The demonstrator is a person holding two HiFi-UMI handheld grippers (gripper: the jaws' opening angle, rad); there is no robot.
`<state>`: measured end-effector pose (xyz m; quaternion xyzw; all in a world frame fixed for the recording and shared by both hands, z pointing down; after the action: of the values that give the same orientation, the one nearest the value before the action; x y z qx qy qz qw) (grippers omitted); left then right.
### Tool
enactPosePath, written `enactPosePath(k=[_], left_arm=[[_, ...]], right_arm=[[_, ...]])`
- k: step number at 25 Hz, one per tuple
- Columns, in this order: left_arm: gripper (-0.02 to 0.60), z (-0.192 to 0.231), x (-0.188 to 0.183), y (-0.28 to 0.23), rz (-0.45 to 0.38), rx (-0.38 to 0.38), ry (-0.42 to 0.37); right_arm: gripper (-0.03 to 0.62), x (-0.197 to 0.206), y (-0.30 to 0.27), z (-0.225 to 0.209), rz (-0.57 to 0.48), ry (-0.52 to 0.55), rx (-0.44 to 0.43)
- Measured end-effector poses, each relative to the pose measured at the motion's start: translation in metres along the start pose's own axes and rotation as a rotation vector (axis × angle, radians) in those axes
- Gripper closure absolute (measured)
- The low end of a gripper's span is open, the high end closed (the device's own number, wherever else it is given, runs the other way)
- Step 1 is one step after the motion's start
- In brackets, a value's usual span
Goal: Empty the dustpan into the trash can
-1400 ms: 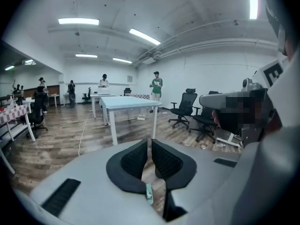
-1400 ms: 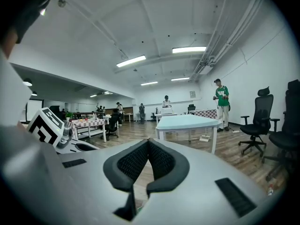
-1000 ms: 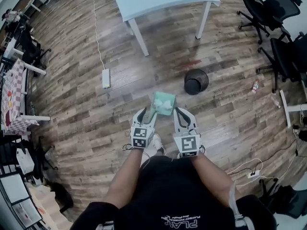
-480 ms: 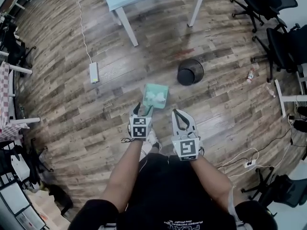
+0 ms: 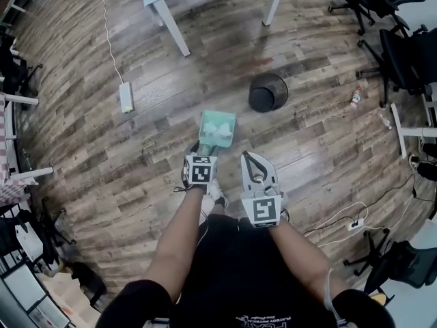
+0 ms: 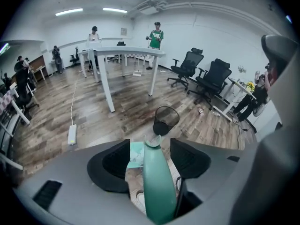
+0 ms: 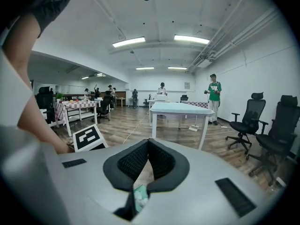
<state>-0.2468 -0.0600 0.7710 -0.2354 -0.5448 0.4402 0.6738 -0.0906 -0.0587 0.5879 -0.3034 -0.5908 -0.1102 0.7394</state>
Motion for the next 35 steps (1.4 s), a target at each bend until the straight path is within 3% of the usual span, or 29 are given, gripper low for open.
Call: enactPosePath(k=[9,20,28,35], left_arm=[[0.31,0.009,0.01,-0.019,0.062,-0.01,0.029],[0.473,0.003,0.011,-0.026,0.101,-0.067,0.016],[0.483,0.0,0.018,-0.025,0.104,-0.103,-0.022],[0.485,0.0,0.02,-0.018,0.082,-0.126,0.012]], right_arm=[[0.569,0.017,0.007,-0.015,0.018,-0.002,0.023],[0.569,0.028,0.017,-0.028,0.044,-0.017,0.042],[0.569,0.038,0.025,-0.033,0.054,-0.019,0.038],[0.569,0.041,0.032,-0.038,0.076,-0.025,0.033]])
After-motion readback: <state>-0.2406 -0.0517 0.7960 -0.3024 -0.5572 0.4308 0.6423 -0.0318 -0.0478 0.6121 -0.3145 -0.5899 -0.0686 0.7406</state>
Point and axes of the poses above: the fingertips, and each gripper's own axes: y backward along the fingers, z to its left, x out of its underside, the point moved 6 cm from there along y, backward along the fingers, and after that the axes turned 10 degrees about x, right-handed, at the moved point
